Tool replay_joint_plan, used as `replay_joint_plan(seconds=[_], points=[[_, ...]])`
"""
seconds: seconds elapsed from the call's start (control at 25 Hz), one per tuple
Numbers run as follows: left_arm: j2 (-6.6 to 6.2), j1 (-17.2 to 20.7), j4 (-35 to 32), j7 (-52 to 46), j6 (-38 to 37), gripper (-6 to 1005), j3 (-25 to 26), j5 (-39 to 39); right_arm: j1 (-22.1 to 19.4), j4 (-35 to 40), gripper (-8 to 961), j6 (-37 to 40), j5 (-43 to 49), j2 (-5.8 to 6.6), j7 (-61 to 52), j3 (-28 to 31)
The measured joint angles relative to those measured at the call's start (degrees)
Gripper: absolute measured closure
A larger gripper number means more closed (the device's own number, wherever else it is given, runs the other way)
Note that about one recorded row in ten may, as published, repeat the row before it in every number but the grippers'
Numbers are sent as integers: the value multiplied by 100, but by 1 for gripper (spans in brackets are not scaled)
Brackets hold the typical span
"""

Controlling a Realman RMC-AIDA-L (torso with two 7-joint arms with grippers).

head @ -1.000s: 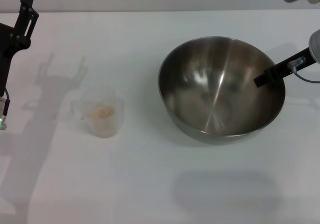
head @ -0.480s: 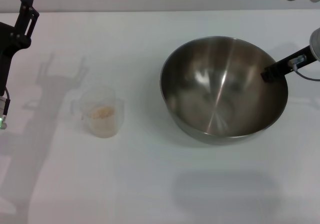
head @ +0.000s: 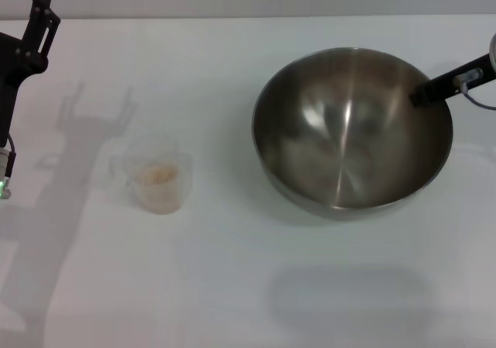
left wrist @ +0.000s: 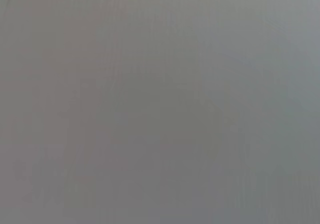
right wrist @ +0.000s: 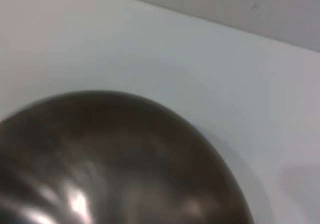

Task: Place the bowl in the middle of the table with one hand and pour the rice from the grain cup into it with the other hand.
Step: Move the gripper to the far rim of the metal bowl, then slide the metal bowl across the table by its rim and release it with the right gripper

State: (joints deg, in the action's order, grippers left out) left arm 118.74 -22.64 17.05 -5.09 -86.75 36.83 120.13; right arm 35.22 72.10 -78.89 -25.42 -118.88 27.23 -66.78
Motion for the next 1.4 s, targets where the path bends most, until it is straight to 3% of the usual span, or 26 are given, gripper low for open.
replay_joint_plan(seconds=[0.48,0.8,1.4], points=[[-7,-4,0,0,-4,185,0,1,-105,301,944,109,-457,-1,210,265],[-9,-6,0,0,-16,185,0,1,-188,341,940,163,-1393,-10,514,305],[-9,-13,-9,0,-18,186,-1,19,230,-991,934,302,-1812,3,805,142]])
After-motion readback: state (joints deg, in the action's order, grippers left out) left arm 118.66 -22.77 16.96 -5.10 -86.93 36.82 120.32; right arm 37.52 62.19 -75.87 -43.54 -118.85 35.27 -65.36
